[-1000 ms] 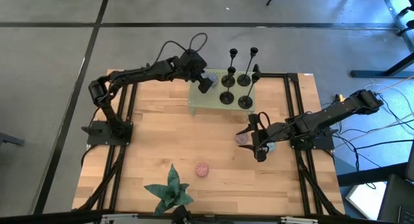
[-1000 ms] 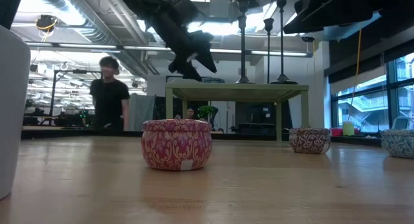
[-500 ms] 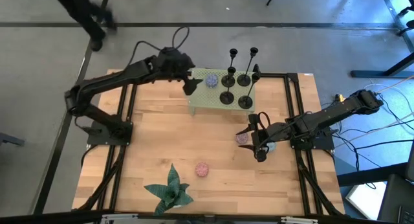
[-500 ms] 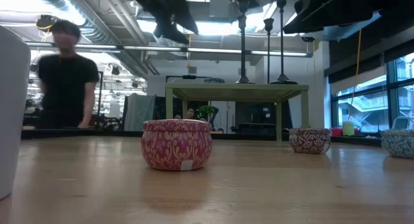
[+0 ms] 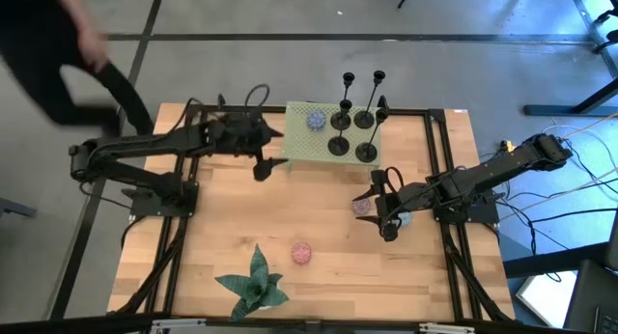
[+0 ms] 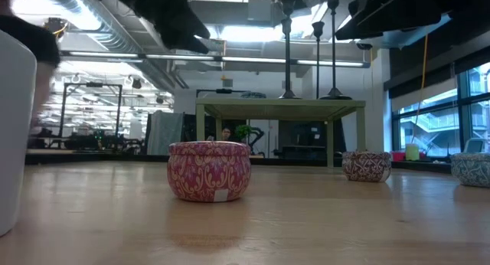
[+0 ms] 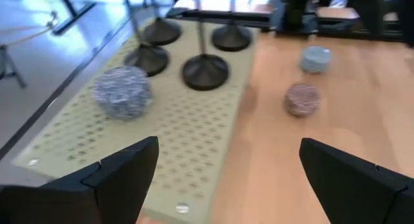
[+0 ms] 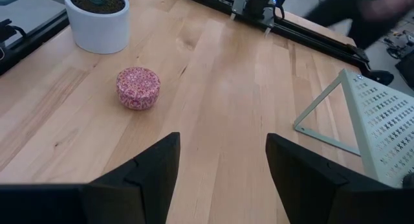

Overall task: Pick & Place candle stick holders
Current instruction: Put the red scented candle on the shelf

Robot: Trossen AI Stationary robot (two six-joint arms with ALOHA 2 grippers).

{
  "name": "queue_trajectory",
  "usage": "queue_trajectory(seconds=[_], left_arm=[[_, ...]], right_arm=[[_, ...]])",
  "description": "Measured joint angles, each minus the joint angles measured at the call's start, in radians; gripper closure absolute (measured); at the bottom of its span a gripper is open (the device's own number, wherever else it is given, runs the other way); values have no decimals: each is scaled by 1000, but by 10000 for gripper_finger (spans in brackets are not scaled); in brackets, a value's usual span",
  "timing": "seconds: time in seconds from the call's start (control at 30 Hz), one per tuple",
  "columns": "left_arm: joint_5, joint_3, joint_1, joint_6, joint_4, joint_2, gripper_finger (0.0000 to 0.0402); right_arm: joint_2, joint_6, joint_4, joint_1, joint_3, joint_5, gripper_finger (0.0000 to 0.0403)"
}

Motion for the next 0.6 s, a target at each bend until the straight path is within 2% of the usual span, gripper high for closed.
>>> queue_trajectory(seconds=[0.23,0.4,0.6], left_arm=[[1,-137,-121,0,90,-74,29],[2,-184,-208,-47,124,-74,29],[2,-245,-319,-63,262,-70,29]], right_arm=[[0,0,0,0,0,0,171],[0,-3,1,0,0,0,171],[0,-2,12,0,0,0,171]])
